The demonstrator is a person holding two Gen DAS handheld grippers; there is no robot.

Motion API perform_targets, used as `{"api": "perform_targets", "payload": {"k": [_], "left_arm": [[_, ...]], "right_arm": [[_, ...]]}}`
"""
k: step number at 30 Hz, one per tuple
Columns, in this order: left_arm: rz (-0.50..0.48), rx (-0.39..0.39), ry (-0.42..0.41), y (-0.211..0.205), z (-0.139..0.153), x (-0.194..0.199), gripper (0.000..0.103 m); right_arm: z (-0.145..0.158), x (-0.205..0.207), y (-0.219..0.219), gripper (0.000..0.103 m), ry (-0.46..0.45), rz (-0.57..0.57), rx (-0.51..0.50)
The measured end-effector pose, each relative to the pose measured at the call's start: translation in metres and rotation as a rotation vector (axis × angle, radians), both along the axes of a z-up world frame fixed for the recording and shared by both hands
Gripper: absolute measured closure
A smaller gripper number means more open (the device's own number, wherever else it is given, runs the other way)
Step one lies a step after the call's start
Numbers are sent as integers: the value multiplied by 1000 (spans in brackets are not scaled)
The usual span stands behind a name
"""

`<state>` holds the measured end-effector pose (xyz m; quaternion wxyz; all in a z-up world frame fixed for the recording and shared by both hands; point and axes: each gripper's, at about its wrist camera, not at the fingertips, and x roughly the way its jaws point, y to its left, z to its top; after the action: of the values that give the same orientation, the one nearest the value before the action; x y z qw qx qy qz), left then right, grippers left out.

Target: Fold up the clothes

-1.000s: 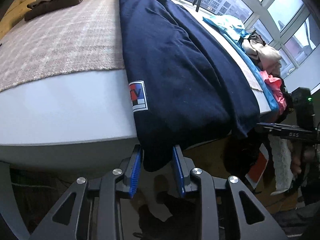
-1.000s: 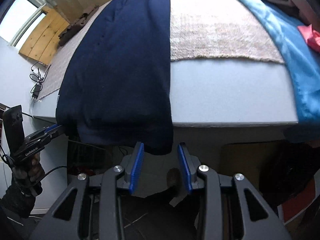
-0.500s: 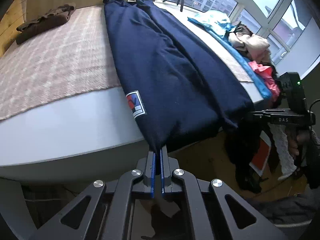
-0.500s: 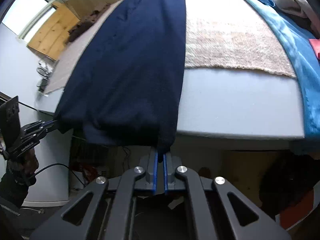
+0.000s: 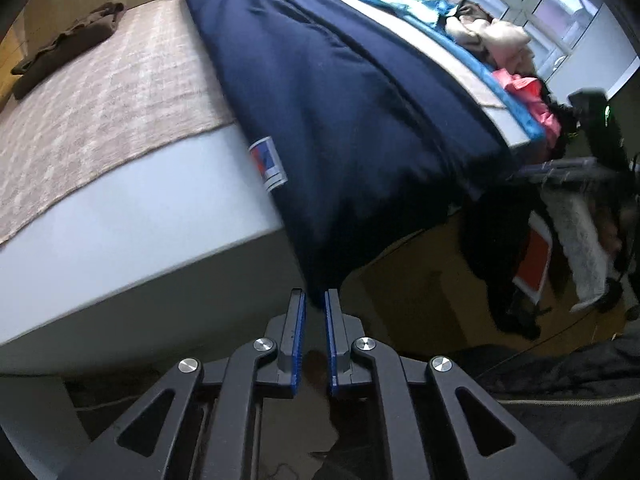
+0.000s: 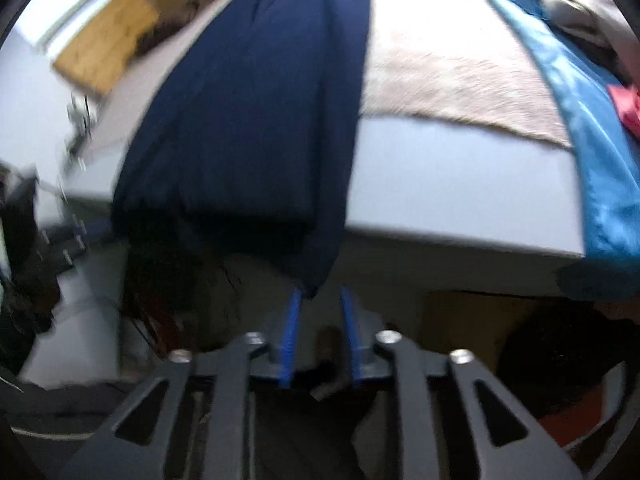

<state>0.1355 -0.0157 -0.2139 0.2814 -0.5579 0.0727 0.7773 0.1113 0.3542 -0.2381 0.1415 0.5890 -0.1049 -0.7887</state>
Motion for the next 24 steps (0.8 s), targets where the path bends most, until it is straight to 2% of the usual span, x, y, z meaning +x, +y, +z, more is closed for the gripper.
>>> {"api": "perform_targets", "payload": {"k": [3, 8, 10, 14, 18, 20, 21, 22, 23, 24], "left_arm": [[14, 18, -1, -5, 3, -4, 92], [-21, 19, -1, 10, -1, -13, 85], [-38, 29, -7, 15, -2, -14, 85], [-37, 47, -12, 15, -2, -14, 85], [-32, 41, -24, 7, -3, -15, 85], [-33, 45, -24, 10, -2, -15, 92], [-31, 43, -21, 10, -1, -15, 97], [-32, 50, -22, 10, 0, -14, 99], [-36, 64, -23, 11, 1, -13, 99], [-39, 79, -23, 12, 3, -11, 99]], "right_arm": [[-4, -9, 6, 67, 1, -26, -69], [-11, -20, -3, 67, -20, 18, -84], [-5, -16, -3, 67, -27, 41, -99], [18, -16, -4, 64, 22, 61, -107], [2, -26, -15, 62, -8, 44, -71], [-12, -29, -19, 63, -36, 58, -86], [-17, -29, -20, 65, -50, 62, -104], [-21, -29, -20, 81, -63, 66, -121], [-25, -29, -20, 93, -79, 69, -144], [-26, -29, -20, 99, -87, 72, -161]]}}
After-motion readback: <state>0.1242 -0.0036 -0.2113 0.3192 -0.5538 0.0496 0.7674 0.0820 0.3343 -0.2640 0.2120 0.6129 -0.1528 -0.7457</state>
